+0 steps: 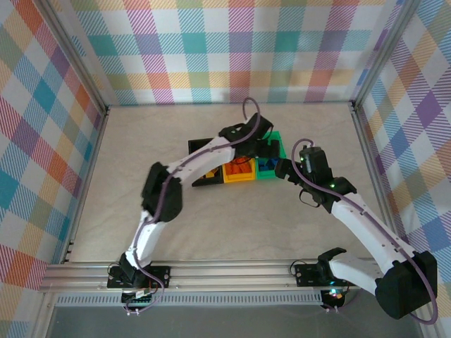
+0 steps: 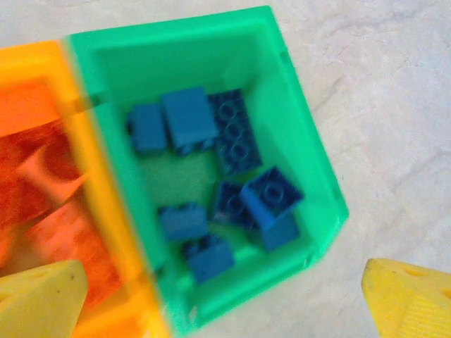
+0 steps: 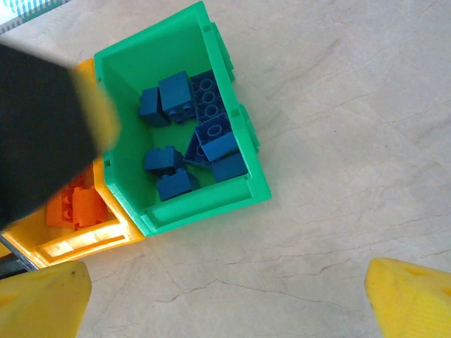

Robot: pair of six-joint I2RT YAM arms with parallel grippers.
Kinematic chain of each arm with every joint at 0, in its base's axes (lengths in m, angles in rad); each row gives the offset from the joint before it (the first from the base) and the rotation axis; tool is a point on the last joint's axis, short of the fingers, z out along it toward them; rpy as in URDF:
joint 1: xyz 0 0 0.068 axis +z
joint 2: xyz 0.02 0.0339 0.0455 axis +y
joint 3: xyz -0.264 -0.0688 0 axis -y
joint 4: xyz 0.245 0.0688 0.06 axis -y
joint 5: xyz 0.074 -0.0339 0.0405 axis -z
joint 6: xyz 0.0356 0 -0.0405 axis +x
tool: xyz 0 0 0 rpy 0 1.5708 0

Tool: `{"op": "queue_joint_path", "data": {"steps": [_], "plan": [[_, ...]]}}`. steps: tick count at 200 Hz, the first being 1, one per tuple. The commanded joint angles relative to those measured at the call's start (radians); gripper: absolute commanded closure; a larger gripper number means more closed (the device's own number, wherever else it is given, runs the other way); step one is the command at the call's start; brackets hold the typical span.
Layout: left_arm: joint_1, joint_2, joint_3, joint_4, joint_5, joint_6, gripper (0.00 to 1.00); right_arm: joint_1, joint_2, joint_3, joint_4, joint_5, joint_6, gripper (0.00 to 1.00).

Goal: Sort the legos into containers by color

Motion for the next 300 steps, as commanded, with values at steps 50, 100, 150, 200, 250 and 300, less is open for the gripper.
{"op": "queue_joint_path", "data": {"steps": [50,100,150,200,250,300], "plan": [[0.287,-0.7,-0.836,0.391,-0.391,0.099,0.0,-0.006,-0.009,-0.074,0.144,0.027,0.007,0.0],[0.565,-0.805,-1.163,0.595,-0.487,0.331,0.0,-0.007,0.041,-0.081,0.188,0.047,0.023,0.0],[0.659,-0.675,-1.401,1.033,-0.399,0.49,0.0,-0.018,0.05,-0.103,0.208,0.066,-0.004,0.0],[0.684,-0.588,-1.494,1.353,-0.204,0.506,0.0,-0.04,0.028,-0.125,0.208,0.127,-0.026,0.0],[0.708,-0.536,-1.532,1.465,-0.132,0.505,0.0,-0.048,0.032,-0.163,0.255,0.152,-0.077,0.0],[0.704,-0.541,-1.543,1.475,-0.174,0.492,0.0,-0.073,-0.012,-0.279,0.495,0.255,-0.263,0.0]]}}
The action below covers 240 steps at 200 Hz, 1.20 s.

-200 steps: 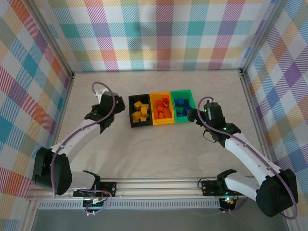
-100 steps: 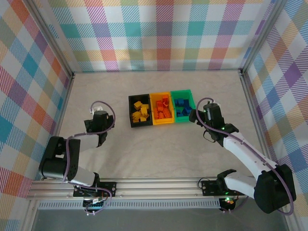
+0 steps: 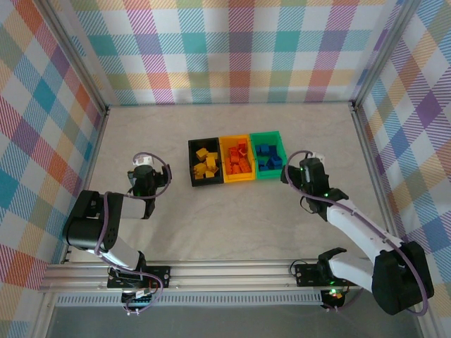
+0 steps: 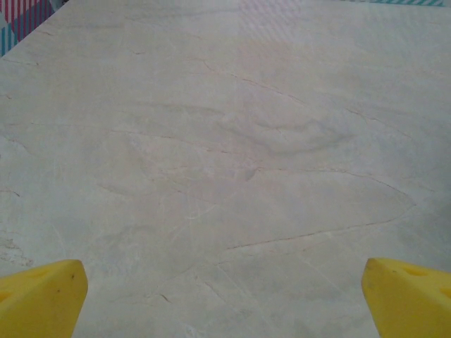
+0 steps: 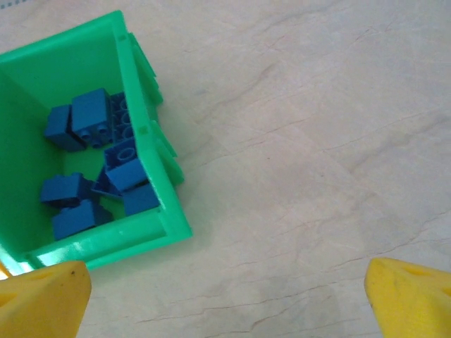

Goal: Sort the legos into containers by color

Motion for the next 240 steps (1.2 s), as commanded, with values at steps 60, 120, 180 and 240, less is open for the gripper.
{"op": "queue_joint_path", "data": {"steps": [60,120,180,240], "plan": [[0.009,-0.005,-0.012,0.057,-0.01,-0.005,0.0,-0.304,0.051,-0.211,0.617,0.022,-0.289,0.0],[0.007,-0.005,-0.011,0.056,-0.01,-0.005,0.0,-0.324,0.402,-0.194,0.948,-0.277,-0.372,0.0],[0.008,-0.005,-0.011,0.056,-0.01,-0.006,0.0,-0.325,0.458,-0.179,0.964,-0.276,-0.373,0.0],[0.007,-0.005,-0.011,0.056,-0.011,-0.005,0.0,-0.324,0.455,-0.192,0.987,-0.262,-0.366,0.0]]}}
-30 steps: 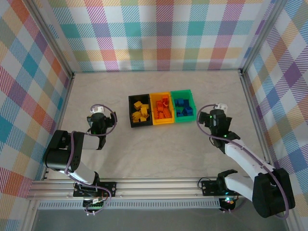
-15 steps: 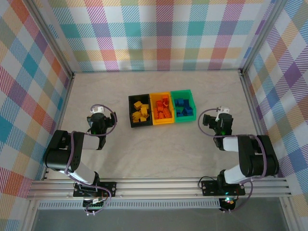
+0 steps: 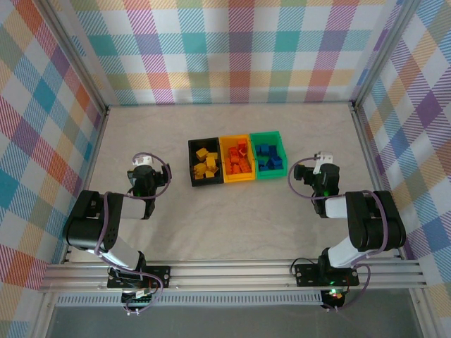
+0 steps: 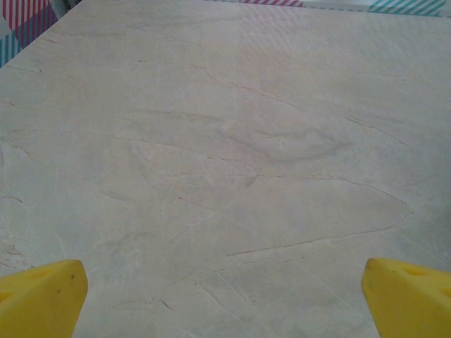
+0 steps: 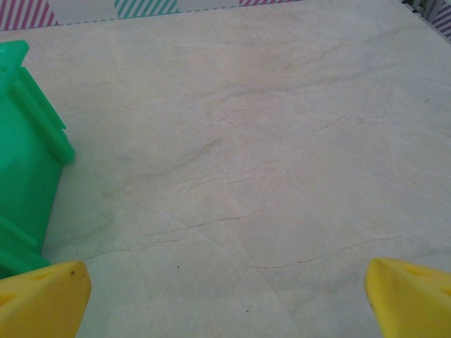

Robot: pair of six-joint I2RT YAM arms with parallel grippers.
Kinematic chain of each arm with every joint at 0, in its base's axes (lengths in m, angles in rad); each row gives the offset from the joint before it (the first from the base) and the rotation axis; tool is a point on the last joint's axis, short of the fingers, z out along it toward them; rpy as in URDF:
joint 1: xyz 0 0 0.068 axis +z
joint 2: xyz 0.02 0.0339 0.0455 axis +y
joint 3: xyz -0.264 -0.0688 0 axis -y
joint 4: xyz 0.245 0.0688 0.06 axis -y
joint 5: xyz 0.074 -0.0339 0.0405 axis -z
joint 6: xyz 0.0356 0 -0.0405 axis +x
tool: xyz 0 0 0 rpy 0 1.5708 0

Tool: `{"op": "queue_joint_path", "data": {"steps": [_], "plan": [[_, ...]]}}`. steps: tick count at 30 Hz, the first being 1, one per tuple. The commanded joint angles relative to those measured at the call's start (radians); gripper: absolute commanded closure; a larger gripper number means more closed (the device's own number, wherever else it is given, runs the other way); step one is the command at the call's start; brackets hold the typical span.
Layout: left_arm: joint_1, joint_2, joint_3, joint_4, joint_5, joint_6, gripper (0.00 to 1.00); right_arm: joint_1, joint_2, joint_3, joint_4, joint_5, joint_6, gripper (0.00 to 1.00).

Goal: Sort the legos into containers by color

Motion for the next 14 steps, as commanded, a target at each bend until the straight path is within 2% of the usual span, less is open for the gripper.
{"op": "queue_joint_path", "data": {"steps": [1,14], "plan": [[0.008,-0.005,-0.009,0.043,-0.009,-0.005,0.0,0.001,-0.008,0.007,0.055,-0.005,-0.004,0.0],[0.008,-0.006,-0.009,0.042,-0.009,-0.004,0.0,0.001,-0.008,0.002,0.063,0.001,-0.003,0.0]]}}
